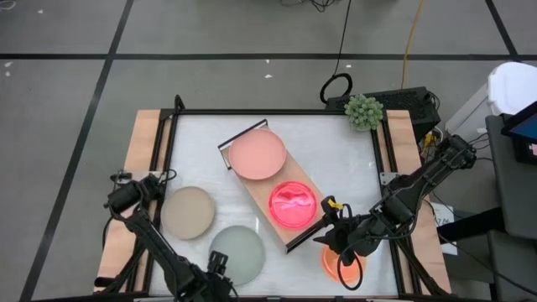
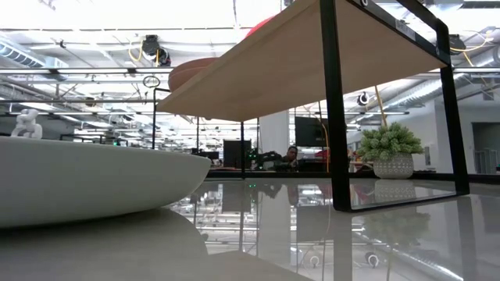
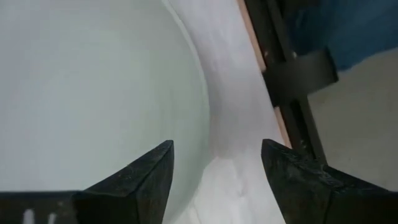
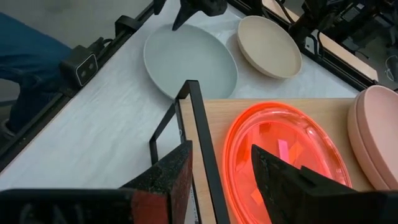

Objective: Place and stack plates onto a shelf
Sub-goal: Stack the large gray plate on top of the large pink plate on the shelf

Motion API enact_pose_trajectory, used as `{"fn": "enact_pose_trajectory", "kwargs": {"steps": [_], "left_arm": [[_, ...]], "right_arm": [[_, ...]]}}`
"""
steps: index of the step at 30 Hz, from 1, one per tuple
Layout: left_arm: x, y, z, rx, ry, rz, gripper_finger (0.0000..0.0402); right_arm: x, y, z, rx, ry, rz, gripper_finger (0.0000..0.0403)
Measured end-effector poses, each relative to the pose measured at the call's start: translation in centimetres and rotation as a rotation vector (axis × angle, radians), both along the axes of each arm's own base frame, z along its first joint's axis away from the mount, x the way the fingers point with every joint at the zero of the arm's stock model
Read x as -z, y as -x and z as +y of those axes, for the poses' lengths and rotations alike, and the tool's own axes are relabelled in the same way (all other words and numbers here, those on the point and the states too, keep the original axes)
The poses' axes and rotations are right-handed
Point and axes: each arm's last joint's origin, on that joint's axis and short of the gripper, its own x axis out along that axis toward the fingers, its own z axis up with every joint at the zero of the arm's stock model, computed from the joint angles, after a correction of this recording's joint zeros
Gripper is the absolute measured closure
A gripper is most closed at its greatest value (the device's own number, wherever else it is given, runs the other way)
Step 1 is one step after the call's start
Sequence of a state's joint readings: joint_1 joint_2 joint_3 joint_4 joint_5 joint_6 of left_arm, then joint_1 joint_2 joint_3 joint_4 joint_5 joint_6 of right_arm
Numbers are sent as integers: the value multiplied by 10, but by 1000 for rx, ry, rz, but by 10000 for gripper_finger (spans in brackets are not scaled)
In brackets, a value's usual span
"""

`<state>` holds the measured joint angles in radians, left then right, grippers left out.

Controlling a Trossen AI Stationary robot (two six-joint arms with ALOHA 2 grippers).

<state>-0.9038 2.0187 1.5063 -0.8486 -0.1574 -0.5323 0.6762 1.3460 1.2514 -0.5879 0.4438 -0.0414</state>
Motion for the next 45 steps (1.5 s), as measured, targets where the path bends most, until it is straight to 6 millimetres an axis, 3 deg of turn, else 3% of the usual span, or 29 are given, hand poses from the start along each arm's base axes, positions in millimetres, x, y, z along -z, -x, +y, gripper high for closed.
{"fn": "enact_pose_trajectory", "kwargs": {"steps": [14,23,33,42,45], "left_arm": [[10,12,-1,55,-122,41,294],[10,12,-1,141,-143,27,308],[10,12,-2,175,-154,20,359],[10,11,-1,193,-170,9,369],[10,11,-1,200,-179,2,388]], "right_arm": [[1,0,0,0,5,6,255],[1,0,0,0,5,7,255],[1,1,-1,1,8,14,255],[1,1,-1,1,8,13,255],[1,1,-1,1,8,13,255]]}}
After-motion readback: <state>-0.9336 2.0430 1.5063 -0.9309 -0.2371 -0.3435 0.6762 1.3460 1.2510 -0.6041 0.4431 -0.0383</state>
